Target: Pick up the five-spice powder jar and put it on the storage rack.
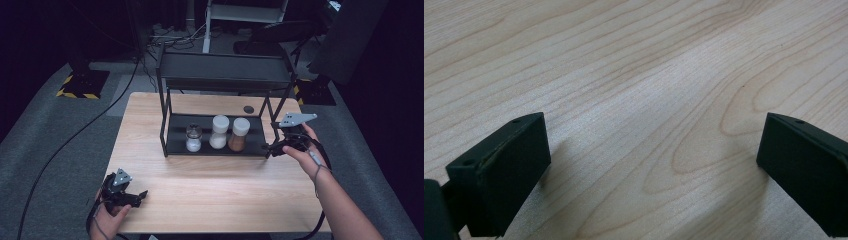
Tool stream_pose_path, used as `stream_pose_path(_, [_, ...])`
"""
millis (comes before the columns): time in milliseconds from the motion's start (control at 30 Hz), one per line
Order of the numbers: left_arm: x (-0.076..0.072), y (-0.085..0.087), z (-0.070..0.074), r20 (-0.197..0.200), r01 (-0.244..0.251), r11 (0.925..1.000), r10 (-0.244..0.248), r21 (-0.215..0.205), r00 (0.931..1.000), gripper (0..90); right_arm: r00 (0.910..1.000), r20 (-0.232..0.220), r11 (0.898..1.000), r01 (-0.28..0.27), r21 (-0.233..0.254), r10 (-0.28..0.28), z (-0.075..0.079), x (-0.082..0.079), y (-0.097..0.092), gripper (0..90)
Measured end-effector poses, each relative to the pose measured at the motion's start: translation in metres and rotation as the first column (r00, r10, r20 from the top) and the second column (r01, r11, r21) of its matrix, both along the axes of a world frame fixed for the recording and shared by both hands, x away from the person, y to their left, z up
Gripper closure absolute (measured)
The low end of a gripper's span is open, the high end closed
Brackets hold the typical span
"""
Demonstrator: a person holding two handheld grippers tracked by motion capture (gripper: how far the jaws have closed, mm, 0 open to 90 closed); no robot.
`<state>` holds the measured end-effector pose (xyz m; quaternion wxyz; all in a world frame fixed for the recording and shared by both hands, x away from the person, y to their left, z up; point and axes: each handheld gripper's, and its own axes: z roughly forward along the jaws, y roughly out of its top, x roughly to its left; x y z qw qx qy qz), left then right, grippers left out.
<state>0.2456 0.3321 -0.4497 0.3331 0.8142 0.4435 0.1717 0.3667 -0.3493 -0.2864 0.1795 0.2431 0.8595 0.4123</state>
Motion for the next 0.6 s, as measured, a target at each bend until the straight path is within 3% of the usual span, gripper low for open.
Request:
stream_pose_path(200, [0.0,0.0,0.0,0.0,0.0,1.0,0.0,0.0,1.0,0.2,1.0,0.003,1.0,0.0,0.019,0.0,-0.004,-0.012,-0.012,6.5])
stream_pose_path(600, [0.0,0.0,0.0,0.0,0.001,1.0,-0.001,0.001,1.0,0.2,0.9999,0.008,1.0,-0.009,0.006,0.009,-0.019,-0.026,-0.029,5.8])
